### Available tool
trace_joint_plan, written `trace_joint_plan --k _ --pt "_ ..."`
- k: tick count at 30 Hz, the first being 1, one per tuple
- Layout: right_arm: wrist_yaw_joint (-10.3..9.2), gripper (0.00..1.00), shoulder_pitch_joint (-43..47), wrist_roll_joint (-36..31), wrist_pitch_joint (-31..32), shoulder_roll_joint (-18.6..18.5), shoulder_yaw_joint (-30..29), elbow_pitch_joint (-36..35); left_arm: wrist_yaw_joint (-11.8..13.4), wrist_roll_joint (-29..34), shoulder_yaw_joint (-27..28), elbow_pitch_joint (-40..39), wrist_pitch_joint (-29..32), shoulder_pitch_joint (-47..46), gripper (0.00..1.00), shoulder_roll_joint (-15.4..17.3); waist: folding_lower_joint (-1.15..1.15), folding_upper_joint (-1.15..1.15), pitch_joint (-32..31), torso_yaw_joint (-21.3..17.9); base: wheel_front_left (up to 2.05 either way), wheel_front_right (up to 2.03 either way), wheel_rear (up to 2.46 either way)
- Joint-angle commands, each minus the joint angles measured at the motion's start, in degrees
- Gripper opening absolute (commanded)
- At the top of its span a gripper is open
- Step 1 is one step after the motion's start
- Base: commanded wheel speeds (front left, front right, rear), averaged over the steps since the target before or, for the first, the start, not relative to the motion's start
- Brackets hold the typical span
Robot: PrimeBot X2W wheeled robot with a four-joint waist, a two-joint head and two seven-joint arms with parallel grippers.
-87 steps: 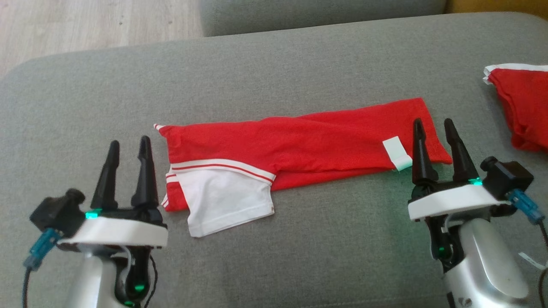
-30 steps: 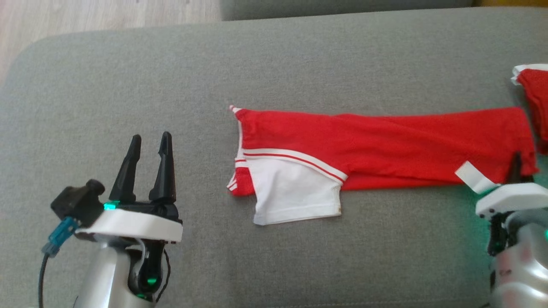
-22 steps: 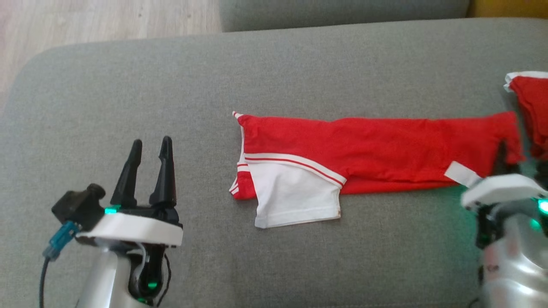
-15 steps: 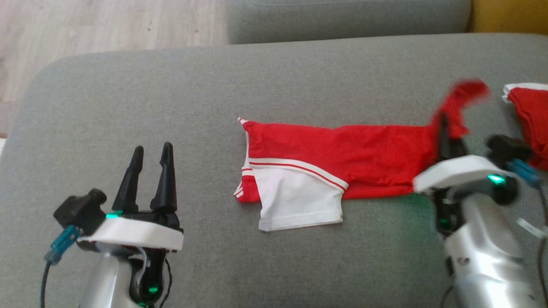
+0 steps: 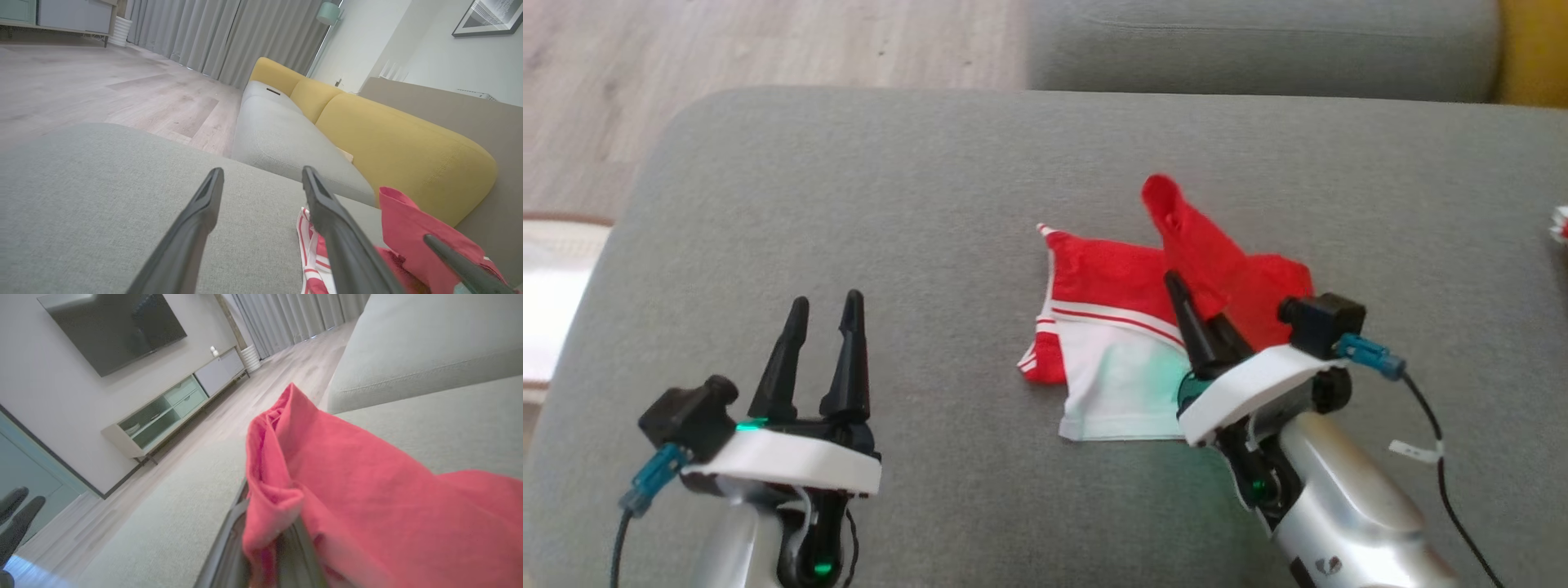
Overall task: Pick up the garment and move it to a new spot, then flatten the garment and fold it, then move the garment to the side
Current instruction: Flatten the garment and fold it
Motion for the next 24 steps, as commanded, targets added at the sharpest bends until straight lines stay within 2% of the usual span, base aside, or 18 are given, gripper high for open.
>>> trace_joint_plan --k 1,7,16,17,18,24 --pt "0.39 0.0 -2.2 1.08 -0.81 0.39 1.31 -0.64 -0.34 -0.41 1.5 -1.67 -0.7 -1.79 1.0 0.37 0.0 0.0 0.57 1.34 0.0 0.0 0.0" --pt "0.39 0.0 -4.95 4.03 -2.61 0.39 4.49 5.23 -0.25 -0.83 0.82 -1.66 -0.7 -2.15 1.0 0.37 0.0 0.0 2.2 4.16 0.0 0.0 0.0" --pt "0.39 0.0 -7.37 8.77 -4.18 0.39 11.15 11.09 -0.2 -1.15 0.23 -1.32 -0.7 -2.58 1.0 0.37 0.0 0.0 3.84 6.18 0.0 0.0 0.0" --pt "0.39 0.02 -7.5 9.48 -4.28 0.39 12.19 11.5 -0.2 -1.2 0.23 -1.26 -0.7 -2.79 1.0 0.37 0.0 0.0 3.95 6.32 0.0 0.0 0.0" --pt "0.39 1.0 -7.53 10.54 -4.39 0.39 13.31 11.44 -0.2 -1.22 0.27 -1.21 -0.7 -2.98 1.0 0.37 0.0 0.0 4.0 6.41 0.0 0.0 0.0" --pt "0.39 1.0 -8.5 16.07 -4.96 0.39 19.81 8.81 -0.16 -0.78 1.62 -1.0 -0.7 -3.18 1.0 0.37 0.0 0.0 3.51 5.33 0.0 0.0 0.0"
